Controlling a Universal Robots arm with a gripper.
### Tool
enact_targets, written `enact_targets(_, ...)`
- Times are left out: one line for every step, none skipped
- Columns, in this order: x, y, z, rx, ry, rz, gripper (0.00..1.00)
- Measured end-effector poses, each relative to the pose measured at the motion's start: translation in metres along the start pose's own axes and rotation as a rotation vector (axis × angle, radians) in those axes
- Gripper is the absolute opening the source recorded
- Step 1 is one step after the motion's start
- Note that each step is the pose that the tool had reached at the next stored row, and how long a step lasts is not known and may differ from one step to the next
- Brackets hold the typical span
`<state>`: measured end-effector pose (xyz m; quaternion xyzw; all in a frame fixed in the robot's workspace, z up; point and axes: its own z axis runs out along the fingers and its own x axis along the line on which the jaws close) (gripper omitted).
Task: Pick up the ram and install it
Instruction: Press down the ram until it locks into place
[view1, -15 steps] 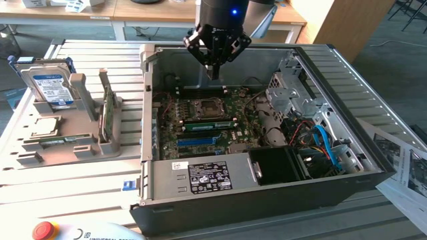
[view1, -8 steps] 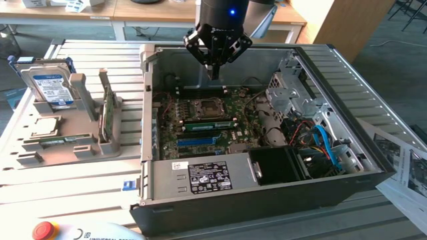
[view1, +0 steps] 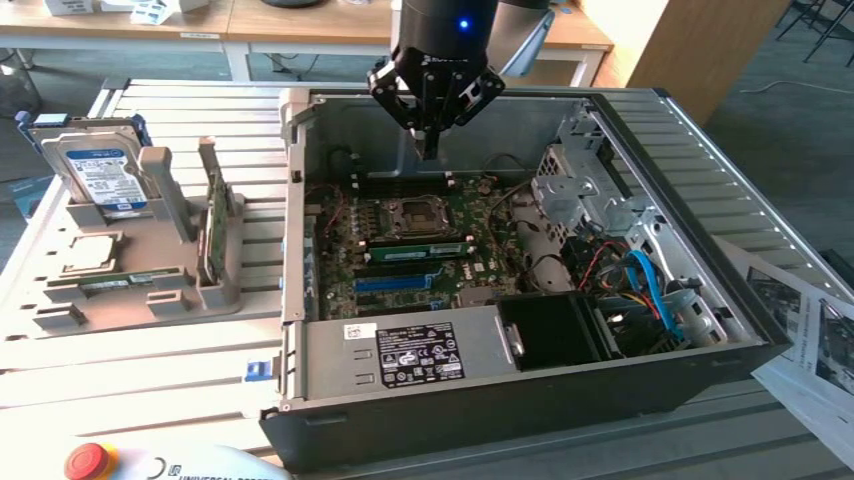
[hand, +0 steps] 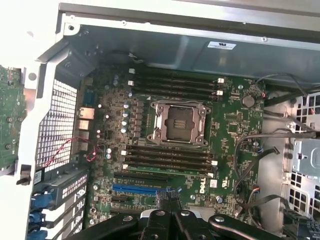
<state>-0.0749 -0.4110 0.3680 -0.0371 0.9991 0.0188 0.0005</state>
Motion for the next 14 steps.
enact_targets(0.0,0.0,0.0,0.0,-0.0002,0.006,0.11)
enact_targets(0.0,0.0,0.0,0.0,-0.0005,0.014,0.11)
enact_targets(0.0,0.0,0.0,0.0,-0.0008,0.022,0.11)
enact_targets(0.0,0.0,0.0,0.0001,-0.0011,0.032,0.11)
enact_targets(0.0,0.0,0.0,0.0001,-0.0015,0.041,0.11)
enact_targets(0.0,0.0,0.0,0.0001,-0.0018,0.049,0.11)
enact_targets(0.0,0.0,0.0,0.0001,-0.0021,0.056,0.11)
enact_targets(0.0,0.0,0.0001,0.0001,-0.0022,0.061,0.11)
enact_targets(0.0,0.0,0.0,0.0001,-0.0023,0.061,0.11)
enact_targets(0.0,0.0,0.0,0.0001,-0.0022,0.061,0.11)
enact_targets(0.0,0.0,0.0,0.0001,-0.0023,0.061,0.11)
enact_targets(0.0,0.0,0.0,0.0001,-0.0023,0.061,0.11)
enact_targets(0.0,0.0,0.0,0.0002,-0.0023,0.061,0.11)
enact_targets(0.0,0.0,0.0,0.0001,-0.0023,0.062,0.11)
